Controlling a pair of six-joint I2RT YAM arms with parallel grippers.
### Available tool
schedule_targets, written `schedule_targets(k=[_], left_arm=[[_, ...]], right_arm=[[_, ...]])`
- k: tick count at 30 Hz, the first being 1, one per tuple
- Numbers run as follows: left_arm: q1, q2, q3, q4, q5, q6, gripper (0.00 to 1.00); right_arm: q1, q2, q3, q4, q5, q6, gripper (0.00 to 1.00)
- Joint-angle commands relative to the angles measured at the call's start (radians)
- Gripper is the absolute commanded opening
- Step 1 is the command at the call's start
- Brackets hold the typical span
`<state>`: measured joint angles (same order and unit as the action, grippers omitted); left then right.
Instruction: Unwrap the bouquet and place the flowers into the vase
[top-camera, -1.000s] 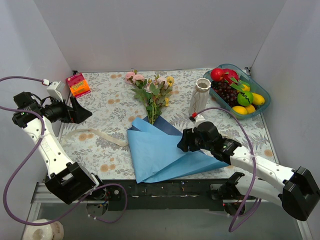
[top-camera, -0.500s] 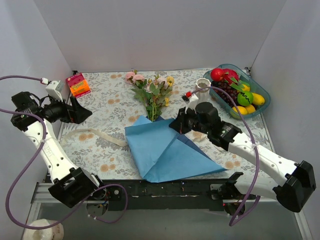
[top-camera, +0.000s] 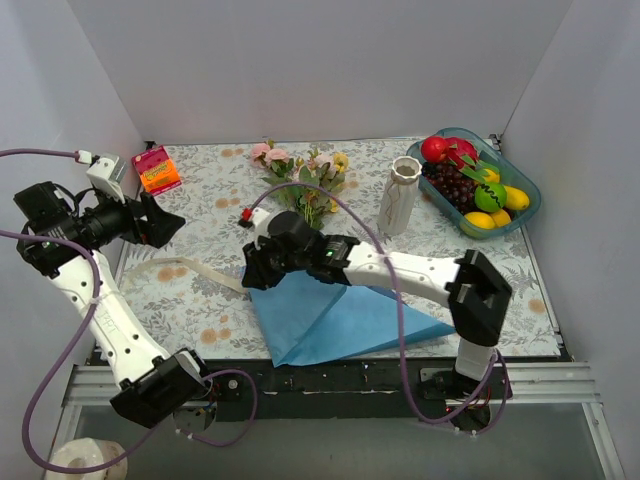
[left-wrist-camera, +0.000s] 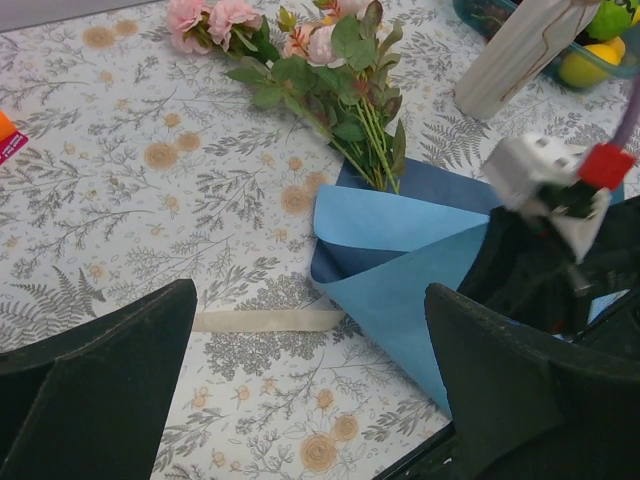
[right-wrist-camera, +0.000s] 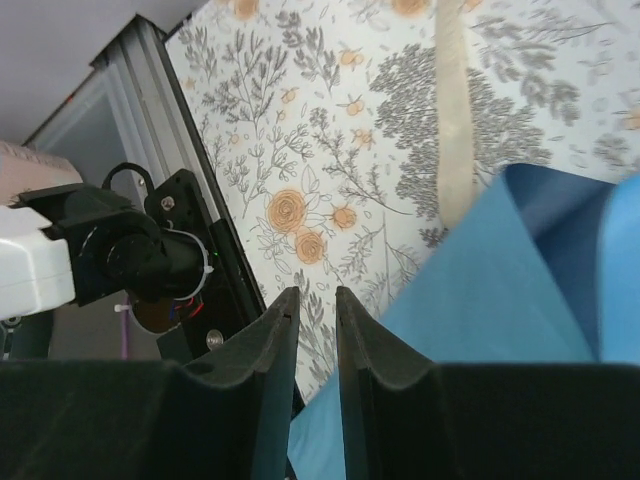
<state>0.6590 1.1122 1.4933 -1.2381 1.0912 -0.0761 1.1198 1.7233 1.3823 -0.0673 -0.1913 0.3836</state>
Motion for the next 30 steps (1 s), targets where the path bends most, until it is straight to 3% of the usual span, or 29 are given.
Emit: schedule_targets(k=[1, 5, 7, 8, 10, 11, 14, 16, 19, 20, 26, 30], left_arm=[[0.005, -0.005, 0.039, -0.053, 0.006, 0.025, 0.98], [0.007, 0.003, 0.093, -0.109, 0.006, 0.039, 0.98], [0.005, 0.011, 0.105, -0.129, 0.007, 0.061, 0.98], [0.005, 0.021, 0.107, -0.141, 0.009, 0.068, 0.98], [0.005, 0.031, 0.099, -0.143, 0.004, 0.071, 0.98], [0.004, 0.04, 0.093, -0.143, 0.003, 0.073, 0.98], [0.007, 0.058, 0.082, -0.143, 0.006, 0.073, 0.98], [0.005, 0.061, 0.078, -0.133, 0.004, 0.073, 0.98], [0.004, 0.054, 0.073, -0.104, 0.006, 0.068, 0.98], [0.005, 0.052, 0.071, -0.097, 0.004, 0.062, 0.98], [0.005, 0.063, 0.085, -0.095, 0.001, 0.048, 0.98], [0.005, 0.064, 0.078, -0.084, -0.01, 0.05, 0.98]], right_arm=[[0.046, 0.128, 0.179, 0.024, -0.039, -0.012, 0.3], [0.066, 0.264, 0.397, -0.09, -0.042, -0.035, 0.29], [0.061, 0.257, 0.486, -0.181, 0.05, -0.07, 0.45], [0.045, 0.202, 0.477, -0.248, 0.087, -0.099, 0.62], [-0.01, 0.101, 0.316, -0.27, 0.179, -0.098, 0.76], [-0.027, -0.039, 0.211, -0.234, 0.185, -0.075, 0.81], [-0.06, -0.338, -0.182, -0.155, 0.271, -0.036, 0.87], [-0.063, -0.456, -0.335, -0.172, 0.312, -0.026, 0.83], [-0.064, -0.62, -0.557, -0.261, 0.375, 0.02, 0.7], [-0.064, -0.687, -0.642, -0.278, 0.384, 0.049, 0.61], [-0.064, -0.873, -0.815, -0.236, 0.429, 0.142, 0.25], [-0.064, -0.889, -0.916, -0.194, 0.426, 0.181, 0.15]])
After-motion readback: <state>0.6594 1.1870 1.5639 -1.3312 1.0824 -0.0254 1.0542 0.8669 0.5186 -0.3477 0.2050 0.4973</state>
